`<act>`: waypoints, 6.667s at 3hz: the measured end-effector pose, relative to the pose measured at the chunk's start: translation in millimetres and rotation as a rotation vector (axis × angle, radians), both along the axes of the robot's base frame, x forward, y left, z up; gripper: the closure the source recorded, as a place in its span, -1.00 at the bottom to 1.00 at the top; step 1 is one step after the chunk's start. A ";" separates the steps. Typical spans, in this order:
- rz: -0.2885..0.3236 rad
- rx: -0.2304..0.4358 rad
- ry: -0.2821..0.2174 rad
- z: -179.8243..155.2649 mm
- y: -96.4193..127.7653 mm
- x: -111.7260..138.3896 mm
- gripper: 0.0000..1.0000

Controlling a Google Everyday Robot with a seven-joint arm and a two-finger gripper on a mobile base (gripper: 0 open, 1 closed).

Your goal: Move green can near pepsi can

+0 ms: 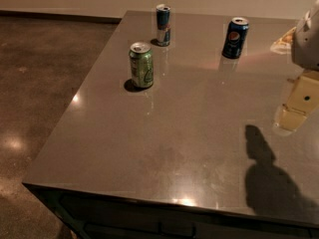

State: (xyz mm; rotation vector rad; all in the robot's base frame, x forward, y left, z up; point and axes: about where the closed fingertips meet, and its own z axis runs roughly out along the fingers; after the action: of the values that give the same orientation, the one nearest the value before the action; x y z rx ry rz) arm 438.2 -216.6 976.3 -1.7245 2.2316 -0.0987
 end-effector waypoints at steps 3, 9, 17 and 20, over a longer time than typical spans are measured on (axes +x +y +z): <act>-0.039 0.125 -0.071 -6.1 64.5 57.3 -1.00; -0.094 0.501 -0.094 -64.6 245.5 220.3 -1.00; -0.441 0.584 -0.180 -35.5 31.1 249.4 1.00; -0.553 0.581 -0.207 -59.4 -31.5 283.4 0.12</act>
Offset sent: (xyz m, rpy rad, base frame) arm 0.0355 0.0339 0.0038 0.0760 -0.0531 -0.0195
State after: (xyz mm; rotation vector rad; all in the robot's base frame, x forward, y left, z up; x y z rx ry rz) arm 721.5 -248.1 916.9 -0.7487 2.2172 0.2175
